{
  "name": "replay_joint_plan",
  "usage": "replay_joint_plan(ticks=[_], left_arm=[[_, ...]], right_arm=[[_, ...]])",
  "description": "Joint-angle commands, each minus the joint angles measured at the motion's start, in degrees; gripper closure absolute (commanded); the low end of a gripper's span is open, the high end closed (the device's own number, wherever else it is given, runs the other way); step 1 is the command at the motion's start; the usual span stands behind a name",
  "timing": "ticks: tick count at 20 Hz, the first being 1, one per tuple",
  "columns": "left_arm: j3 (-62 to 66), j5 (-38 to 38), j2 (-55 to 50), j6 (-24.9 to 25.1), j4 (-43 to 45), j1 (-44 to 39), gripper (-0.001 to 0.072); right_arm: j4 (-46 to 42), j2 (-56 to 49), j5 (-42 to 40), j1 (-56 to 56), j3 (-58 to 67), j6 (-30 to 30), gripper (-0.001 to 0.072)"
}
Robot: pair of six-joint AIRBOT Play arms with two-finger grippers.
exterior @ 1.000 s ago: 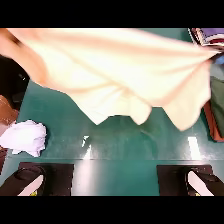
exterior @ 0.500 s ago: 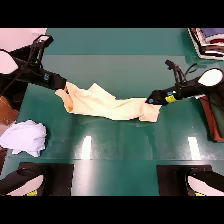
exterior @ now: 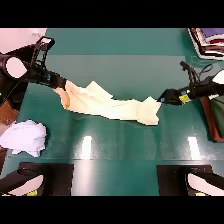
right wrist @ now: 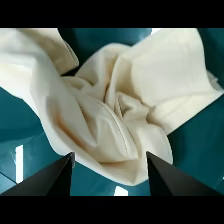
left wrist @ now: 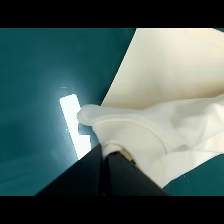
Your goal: Fold the shirts.
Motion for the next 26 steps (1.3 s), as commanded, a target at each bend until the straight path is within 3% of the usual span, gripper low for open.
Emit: replay_joint_plan(ticks=[1,3,7,14,15,17,18,22,26], left_arm=[[-0.07,0.61,-0.07,-1.03,0.22,-0.02,0.0685],[-0.07,0.59,-0.07,-1.07,0.22,-0.02,0.0685],[-0.07,0.37,-0.07,-2.34,0.11,-0.02,0.0685],[-0.07,0.15,-0.07,-2.43,-0.22,-0.02,0.0685],[-0.07,-0.28,-0.07,-2.40,-0.17,-0.02,0.0685],[-0.07,-0.90,-0.04,-2.38,-0.17,-0.02,0.0685],[-0.07,-0.98,0.00,-2.40,-0.17,-0.02,0.0685],[2.89,-1.60,3.43,-2.43,1.20,-0.02,0.0685],[15.76,-1.92,11.91,-2.43,1.81,-0.02,0.0685]], right_arm=[[1.22,0.55,1.01,-1.09,-5.27,-6.99,0.0177],[-2.43,0.55,-0.50,1.16,-6.58,-8.66,0.0177],[-4.42,0.39,-5.40,0.11,-10.21,-3.26,0.0179],[4.52,-9.03,-5.40,2.32,-11.47,-4.42,0.0188],[4.55,-9.99,-5.35,3.43,-11.47,-4.46,0.0280],[4.59,-10.38,-5.84,4.63,-11.47,-5.73,0.0617],[4.66,-9.84,-6.56,4.68,-11.45,-5.86,0.0694],[4.55,-0.70,-7.74,0.98,-8.33,-5.79,0.0695],[4.59,13.25,-6.03,-5.31,5.64,-5.40,0.0695]])
